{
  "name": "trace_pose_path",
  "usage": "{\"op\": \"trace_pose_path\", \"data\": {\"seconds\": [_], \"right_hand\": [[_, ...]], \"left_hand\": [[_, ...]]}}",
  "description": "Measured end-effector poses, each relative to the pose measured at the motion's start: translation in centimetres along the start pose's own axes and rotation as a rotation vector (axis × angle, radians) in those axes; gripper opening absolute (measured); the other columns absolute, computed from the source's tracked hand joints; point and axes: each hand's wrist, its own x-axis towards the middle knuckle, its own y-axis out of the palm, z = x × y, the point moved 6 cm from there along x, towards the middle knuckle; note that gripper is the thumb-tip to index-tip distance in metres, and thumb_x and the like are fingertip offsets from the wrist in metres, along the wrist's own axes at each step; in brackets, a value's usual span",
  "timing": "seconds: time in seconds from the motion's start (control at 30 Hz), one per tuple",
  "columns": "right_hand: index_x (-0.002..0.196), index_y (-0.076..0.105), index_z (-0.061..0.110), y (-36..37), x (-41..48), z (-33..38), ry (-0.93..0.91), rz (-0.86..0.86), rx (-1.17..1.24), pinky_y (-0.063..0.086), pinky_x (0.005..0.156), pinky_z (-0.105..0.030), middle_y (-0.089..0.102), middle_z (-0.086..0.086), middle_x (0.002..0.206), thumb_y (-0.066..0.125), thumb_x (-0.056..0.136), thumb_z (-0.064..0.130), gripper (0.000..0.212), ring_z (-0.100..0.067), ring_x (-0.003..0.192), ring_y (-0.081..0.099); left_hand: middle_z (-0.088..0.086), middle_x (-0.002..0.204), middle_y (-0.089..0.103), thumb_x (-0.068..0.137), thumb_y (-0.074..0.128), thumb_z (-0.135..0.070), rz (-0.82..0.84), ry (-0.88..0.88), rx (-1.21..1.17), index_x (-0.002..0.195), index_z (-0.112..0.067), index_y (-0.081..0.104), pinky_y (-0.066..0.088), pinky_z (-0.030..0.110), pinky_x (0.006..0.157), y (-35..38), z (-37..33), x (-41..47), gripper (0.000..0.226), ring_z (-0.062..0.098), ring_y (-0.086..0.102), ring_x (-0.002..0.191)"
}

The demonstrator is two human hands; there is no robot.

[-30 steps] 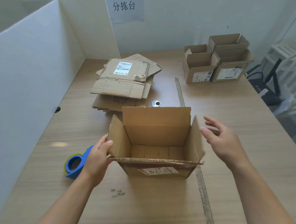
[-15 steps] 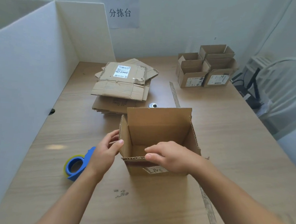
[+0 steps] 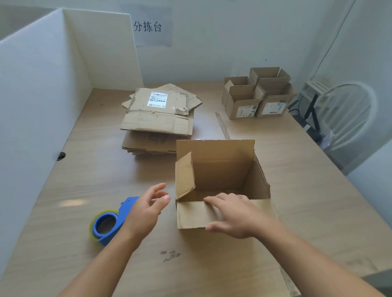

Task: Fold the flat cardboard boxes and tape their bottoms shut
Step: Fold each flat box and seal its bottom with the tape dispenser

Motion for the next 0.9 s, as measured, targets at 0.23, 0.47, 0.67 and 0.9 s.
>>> {"op": "trace_pose_path", "data": {"seconds": [0.23, 0.47, 0.67, 0.9], "right_hand": [[0.15, 0.025, 0.037, -2.1, -1.1, -3.0, 0.041, -0.114, -0.049, 0.019, 0.116, -0.041, 0.039, 0.007, 0.144, 0.054, 0.088, 0.066, 0.075, -0.021, 0.129, 0.038], [0.151, 0.024, 0.036, -4.6, -1.6, -9.6, 0.122, -0.131, -0.047, 0.021, 0.117, -0.043, 0.039, 0.007, 0.144, 0.055, 0.088, 0.066, 0.076, -0.02, 0.13, 0.038], [0.152, 0.022, 0.034, -8.1, -1.3, -18.8, 0.207, -0.198, -0.048, 0.015, 0.121, -0.049, 0.039, 0.005, 0.145, 0.056, 0.089, 0.063, 0.077, -0.021, 0.134, 0.037], [0.15, 0.025, 0.033, -12.2, 2.9, -32.9, 0.267, -0.281, -0.113, 0.009, 0.121, -0.054, 0.04, 0.004, 0.142, 0.057, 0.089, 0.061, 0.075, -0.022, 0.133, 0.036]], "left_hand": [[-0.011, 0.122, 0.062, 0.1, 0.054, -0.032, 0.08, 0.031, 0.09, 0.132, -0.038, 0.05, 0.048, 0.032, 0.095, 1.4, -1.3, 1.0, 0.033, 0.009, 0.06, 0.112], [-0.011, 0.12, 0.06, 0.099, 0.056, -0.033, 0.18, 0.045, 0.206, 0.136, -0.032, 0.05, 0.045, 0.028, 0.092, 5.5, -4.0, 3.8, 0.038, 0.01, 0.057, 0.113], [-0.011, 0.117, 0.062, 0.093, 0.061, -0.043, 0.244, 0.039, 0.219, 0.133, -0.034, 0.054, 0.044, 0.024, 0.086, 11.5, -7.1, 8.5, 0.041, 0.006, 0.059, 0.111], [-0.018, 0.11, 0.06, 0.097, 0.056, -0.038, 0.25, 0.05, 0.42, 0.134, -0.031, 0.052, 0.044, 0.017, 0.075, 22.7, -12.1, 17.2, 0.037, -0.002, 0.057, 0.103]]}}
